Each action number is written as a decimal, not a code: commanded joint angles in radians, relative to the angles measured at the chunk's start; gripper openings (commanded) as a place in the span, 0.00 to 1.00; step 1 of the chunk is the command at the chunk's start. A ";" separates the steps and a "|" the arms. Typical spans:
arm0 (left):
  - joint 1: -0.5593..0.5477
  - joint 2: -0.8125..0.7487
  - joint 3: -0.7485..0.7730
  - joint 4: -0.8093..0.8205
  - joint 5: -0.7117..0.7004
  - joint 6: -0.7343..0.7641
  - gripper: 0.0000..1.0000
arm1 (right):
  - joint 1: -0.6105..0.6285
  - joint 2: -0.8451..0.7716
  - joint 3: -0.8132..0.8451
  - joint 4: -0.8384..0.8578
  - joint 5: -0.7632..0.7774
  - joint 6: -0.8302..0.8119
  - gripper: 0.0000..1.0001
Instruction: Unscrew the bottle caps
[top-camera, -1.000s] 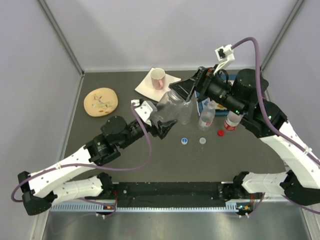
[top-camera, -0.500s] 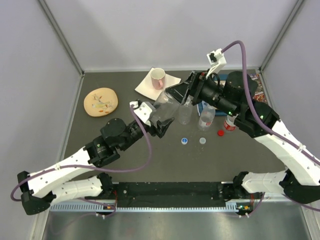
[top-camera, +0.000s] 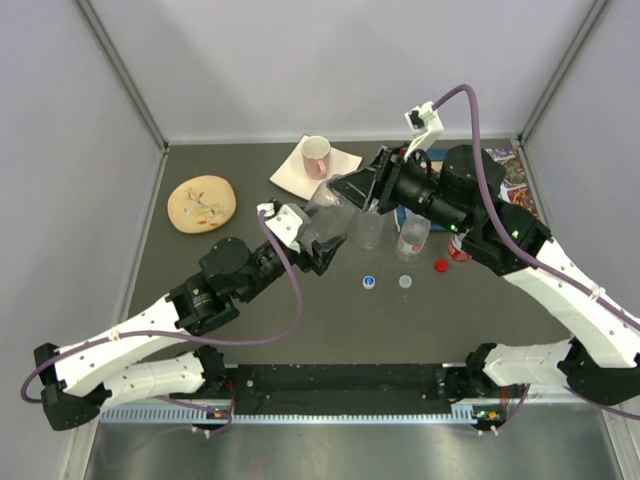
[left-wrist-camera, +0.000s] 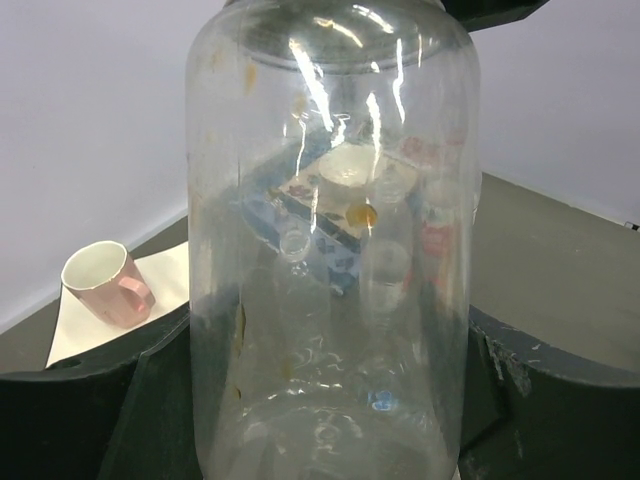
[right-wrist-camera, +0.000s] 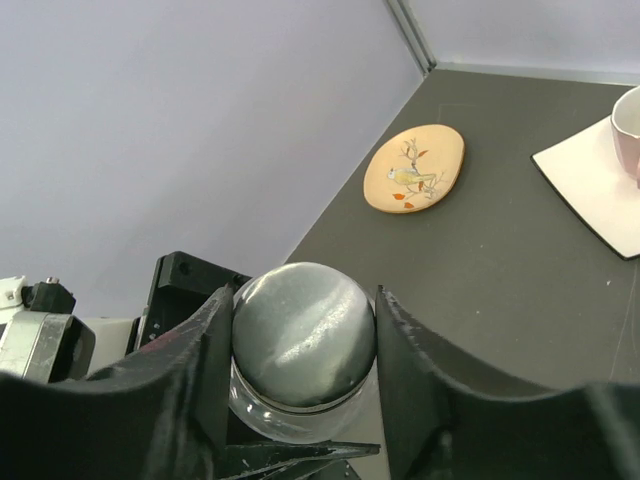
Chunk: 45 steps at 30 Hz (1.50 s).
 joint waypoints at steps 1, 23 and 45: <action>-0.003 -0.020 -0.004 0.079 -0.021 0.006 0.36 | 0.011 0.001 -0.011 0.025 -0.006 0.000 0.21; 0.371 0.029 0.044 0.510 1.269 -0.788 0.40 | -0.007 -0.037 0.025 -0.035 -0.906 -0.446 0.00; 0.375 0.229 0.027 1.206 1.449 -1.355 0.42 | -0.052 -0.031 -0.048 -0.137 -1.224 -0.664 0.00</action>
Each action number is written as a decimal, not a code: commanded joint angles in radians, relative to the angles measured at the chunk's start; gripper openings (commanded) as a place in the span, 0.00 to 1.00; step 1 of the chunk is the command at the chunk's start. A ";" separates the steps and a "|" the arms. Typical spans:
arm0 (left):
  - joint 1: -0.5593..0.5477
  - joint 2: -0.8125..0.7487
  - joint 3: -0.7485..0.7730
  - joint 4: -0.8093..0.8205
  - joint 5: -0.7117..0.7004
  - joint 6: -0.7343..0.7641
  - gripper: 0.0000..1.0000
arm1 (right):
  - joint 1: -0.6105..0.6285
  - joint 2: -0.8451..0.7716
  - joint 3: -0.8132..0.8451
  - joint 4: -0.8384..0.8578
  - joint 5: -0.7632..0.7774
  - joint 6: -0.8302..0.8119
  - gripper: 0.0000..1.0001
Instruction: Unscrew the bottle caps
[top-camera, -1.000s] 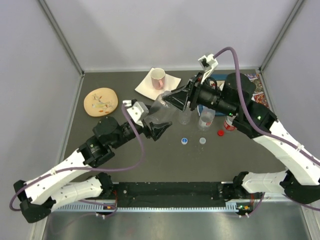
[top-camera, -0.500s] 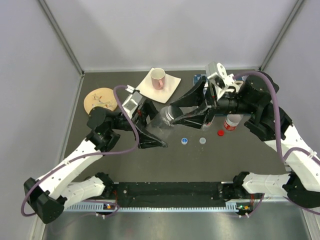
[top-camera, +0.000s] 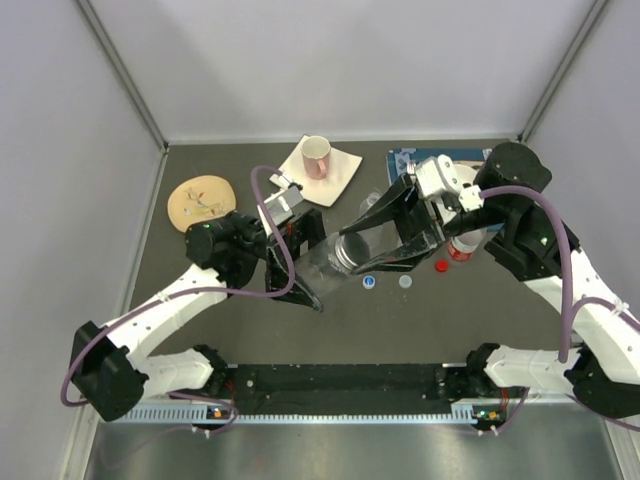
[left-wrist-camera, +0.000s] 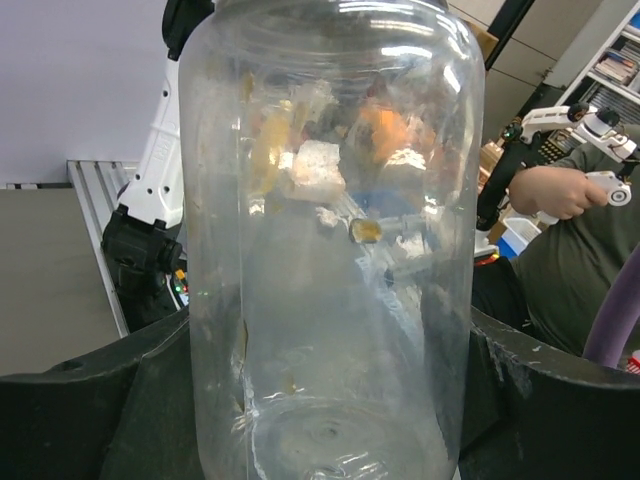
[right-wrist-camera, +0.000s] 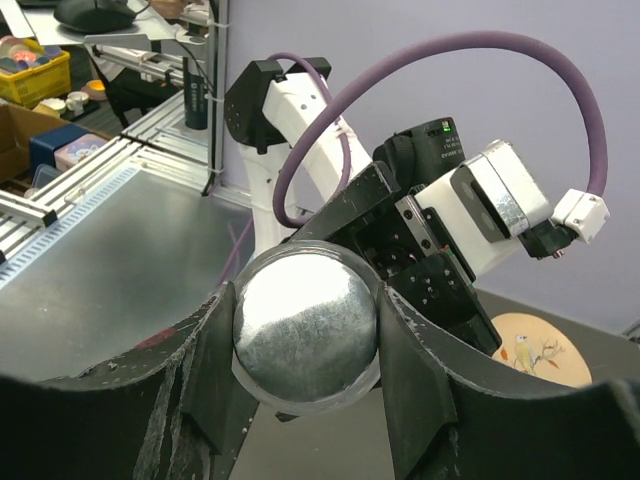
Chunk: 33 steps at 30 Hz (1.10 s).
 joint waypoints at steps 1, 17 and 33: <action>0.004 -0.058 0.033 -0.024 -0.112 0.095 0.42 | 0.013 0.032 -0.041 -0.229 -0.142 0.047 0.00; 0.003 -0.220 0.109 -0.993 -0.356 0.919 0.41 | 0.011 -0.006 0.051 -0.214 0.257 0.154 0.74; -0.075 -0.302 0.052 -1.091 -0.757 1.176 0.41 | 0.013 -0.049 0.013 -0.044 0.976 0.617 0.99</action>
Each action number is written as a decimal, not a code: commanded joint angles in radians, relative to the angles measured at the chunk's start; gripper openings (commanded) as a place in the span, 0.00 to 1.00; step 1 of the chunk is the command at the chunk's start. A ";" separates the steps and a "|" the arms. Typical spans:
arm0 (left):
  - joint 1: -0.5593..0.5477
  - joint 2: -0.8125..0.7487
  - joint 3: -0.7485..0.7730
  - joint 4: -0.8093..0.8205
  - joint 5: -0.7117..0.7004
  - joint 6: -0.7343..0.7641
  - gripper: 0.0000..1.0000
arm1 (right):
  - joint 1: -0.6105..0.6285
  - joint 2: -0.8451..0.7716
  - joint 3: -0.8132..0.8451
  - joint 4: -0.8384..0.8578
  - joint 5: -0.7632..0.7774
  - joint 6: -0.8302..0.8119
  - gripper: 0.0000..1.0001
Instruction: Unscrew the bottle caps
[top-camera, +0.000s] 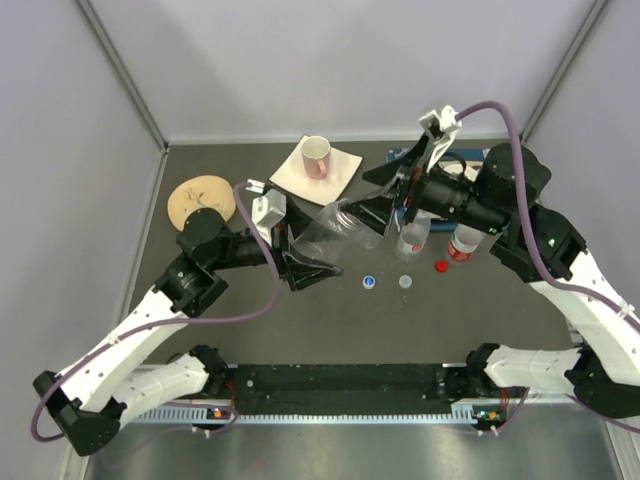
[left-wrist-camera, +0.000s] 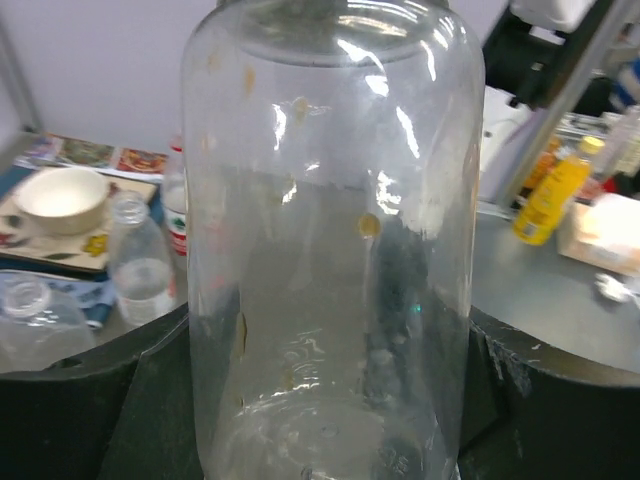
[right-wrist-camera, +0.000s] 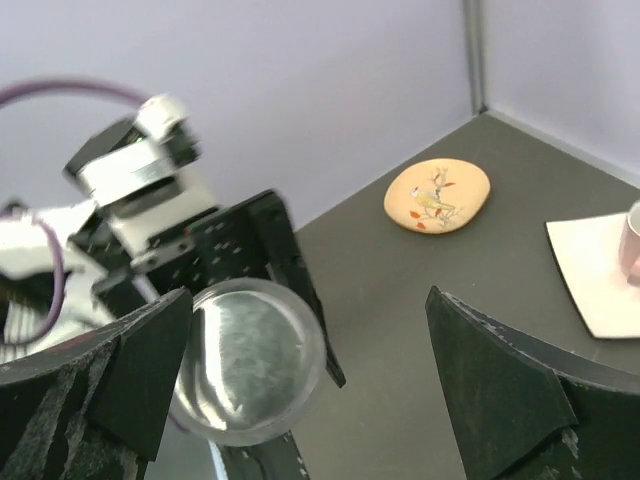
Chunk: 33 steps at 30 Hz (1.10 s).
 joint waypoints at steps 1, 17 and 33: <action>-0.078 -0.067 -0.014 -0.012 -0.346 0.194 0.41 | 0.010 -0.045 -0.041 0.100 0.290 0.255 0.99; -0.352 -0.019 -0.039 -0.013 -1.112 0.410 0.43 | 0.079 0.008 -0.024 0.092 0.457 0.369 0.99; -0.383 -0.021 -0.056 0.005 -1.177 0.433 0.43 | 0.106 0.082 -0.052 0.098 0.431 0.367 0.68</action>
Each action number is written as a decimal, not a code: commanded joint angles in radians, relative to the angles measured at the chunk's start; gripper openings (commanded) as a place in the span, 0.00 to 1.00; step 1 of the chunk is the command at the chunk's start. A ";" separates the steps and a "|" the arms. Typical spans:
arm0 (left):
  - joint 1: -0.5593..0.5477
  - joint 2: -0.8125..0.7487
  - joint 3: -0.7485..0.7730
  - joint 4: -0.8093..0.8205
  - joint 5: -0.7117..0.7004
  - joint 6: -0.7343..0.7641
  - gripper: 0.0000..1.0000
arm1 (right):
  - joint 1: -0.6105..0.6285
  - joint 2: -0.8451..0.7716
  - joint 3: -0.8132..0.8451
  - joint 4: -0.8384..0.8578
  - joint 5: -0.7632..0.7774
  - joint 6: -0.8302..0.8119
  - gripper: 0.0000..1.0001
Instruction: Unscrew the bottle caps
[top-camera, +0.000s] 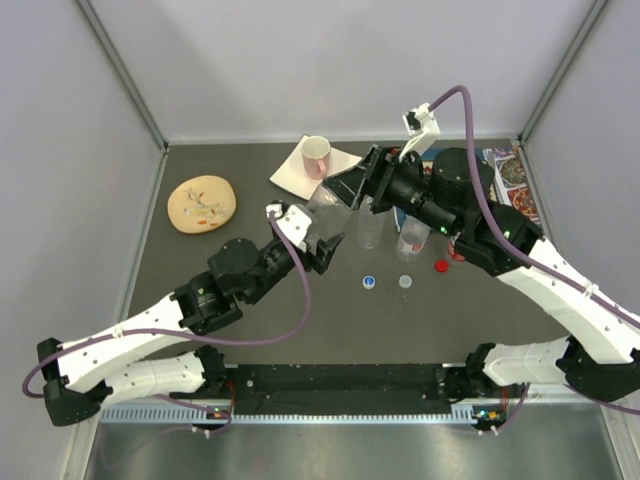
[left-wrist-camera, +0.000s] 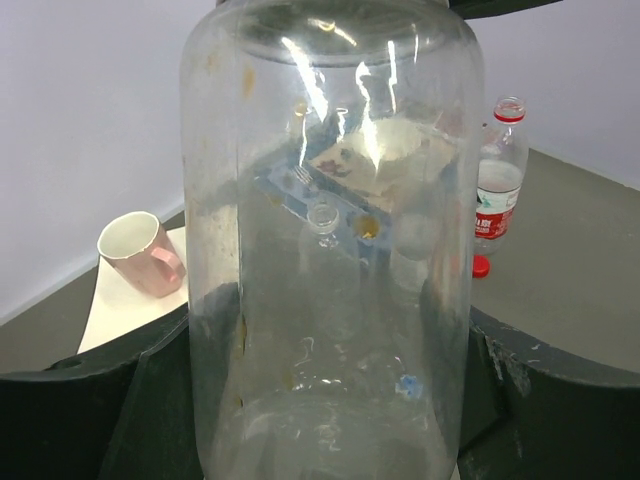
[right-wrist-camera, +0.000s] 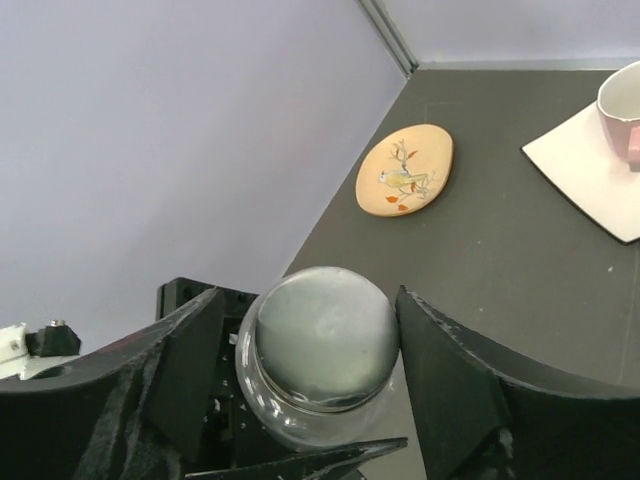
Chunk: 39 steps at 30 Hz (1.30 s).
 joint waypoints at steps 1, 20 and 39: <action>-0.005 -0.014 -0.011 0.064 -0.032 0.017 0.43 | 0.012 -0.007 -0.007 0.047 -0.010 0.000 0.64; 0.021 -0.103 0.012 0.059 0.297 -0.078 0.42 | 0.014 0.016 0.060 0.003 -0.342 -0.234 0.00; 0.397 0.047 0.042 0.647 1.500 -0.917 0.44 | -0.006 -0.042 0.096 -0.019 -1.164 -0.541 0.00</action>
